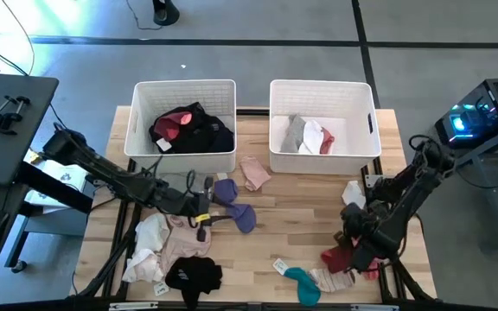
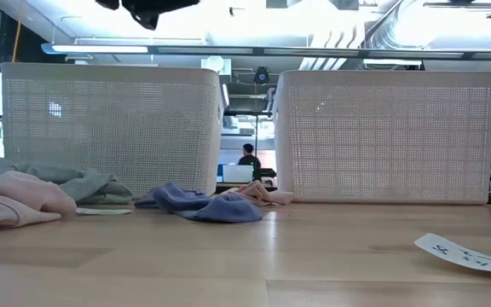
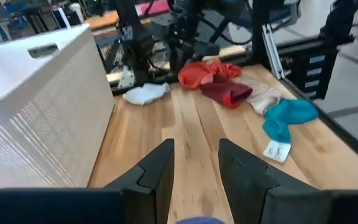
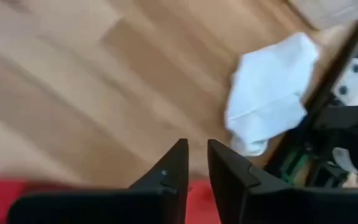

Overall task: Sort clothes
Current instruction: Put the white sock into the right white laundry bin

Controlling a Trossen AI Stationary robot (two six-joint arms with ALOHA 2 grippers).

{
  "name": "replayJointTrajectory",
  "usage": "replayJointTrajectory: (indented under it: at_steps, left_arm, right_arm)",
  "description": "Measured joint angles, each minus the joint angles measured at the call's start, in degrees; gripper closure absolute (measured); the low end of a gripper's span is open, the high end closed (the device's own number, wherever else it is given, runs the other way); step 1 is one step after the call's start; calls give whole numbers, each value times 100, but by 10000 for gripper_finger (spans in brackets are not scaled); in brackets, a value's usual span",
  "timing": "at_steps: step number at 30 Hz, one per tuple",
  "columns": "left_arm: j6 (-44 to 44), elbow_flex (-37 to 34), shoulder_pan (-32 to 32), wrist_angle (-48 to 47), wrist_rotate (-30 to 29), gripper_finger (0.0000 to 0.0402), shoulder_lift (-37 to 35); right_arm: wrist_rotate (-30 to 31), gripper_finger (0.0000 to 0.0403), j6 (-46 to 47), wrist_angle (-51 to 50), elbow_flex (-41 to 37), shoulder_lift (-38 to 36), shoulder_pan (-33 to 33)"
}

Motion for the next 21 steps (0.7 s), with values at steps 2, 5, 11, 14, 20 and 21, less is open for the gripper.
replayJointTrajectory:
  at_steps: [2, 5, 11, 14, 20, 21]
  left_arm:
    - [-54, 0, 0, 60, 0, 289, 118]
    - [-82, 0, 0, 127, 0, 289, 274]
    - [-78, 0, 17, 218, -12, 289, 463]
    - [50, 0, 22, 250, -26, 289, 496]
    - [-40, 0, 70, 252, -45, 289, 492]
    - [-42, 0, 70, 251, -46, 289, 492]
  right_arm:
    - [-11, 354, 90, 52, -260, 19, -54]
    - [-20, 354, 502, 215, -800, 19, -157]
    - [-226, 319, 598, 526, -1230, 80, -439]
    - [-87, 269, 615, 416, -1229, 87, -617]
    - [-55, 171, 925, 509, -1264, 87, -1240]
    - [-66, 161, 979, 573, -1293, 87, -1373]
